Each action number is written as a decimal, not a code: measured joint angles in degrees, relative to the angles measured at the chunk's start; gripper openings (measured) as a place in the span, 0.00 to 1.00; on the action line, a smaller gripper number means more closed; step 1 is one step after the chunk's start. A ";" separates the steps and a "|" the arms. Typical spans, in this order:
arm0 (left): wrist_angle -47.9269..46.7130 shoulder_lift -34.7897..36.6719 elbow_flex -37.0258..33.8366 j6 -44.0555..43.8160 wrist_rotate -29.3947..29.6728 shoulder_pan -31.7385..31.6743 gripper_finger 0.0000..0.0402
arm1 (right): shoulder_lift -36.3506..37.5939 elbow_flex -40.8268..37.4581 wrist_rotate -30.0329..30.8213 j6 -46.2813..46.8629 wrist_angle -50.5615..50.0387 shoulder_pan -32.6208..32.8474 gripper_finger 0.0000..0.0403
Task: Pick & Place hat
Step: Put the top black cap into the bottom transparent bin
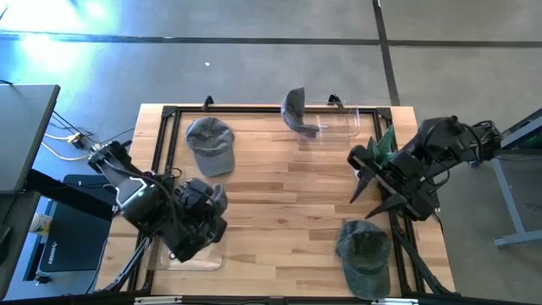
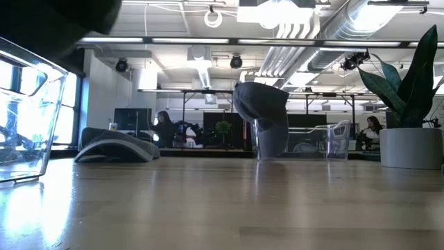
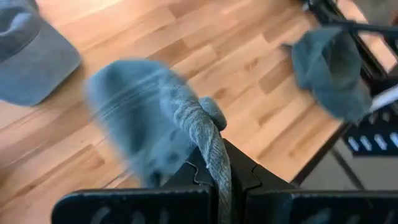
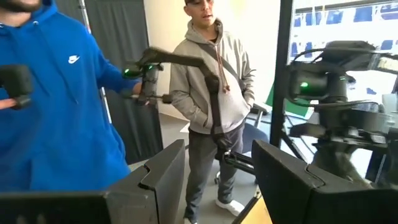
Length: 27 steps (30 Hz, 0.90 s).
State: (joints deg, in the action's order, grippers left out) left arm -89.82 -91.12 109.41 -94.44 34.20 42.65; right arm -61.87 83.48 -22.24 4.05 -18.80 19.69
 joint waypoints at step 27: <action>14.12 -18.26 -9.25 -18.60 5.85 7.02 0.03 | 0.00 0.02 -0.24 3.44 0.85 -1.42 0.45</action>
State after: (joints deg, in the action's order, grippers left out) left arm -75.70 -109.39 100.16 -113.04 40.05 49.67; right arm -61.87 83.50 -22.48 7.49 -17.94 18.27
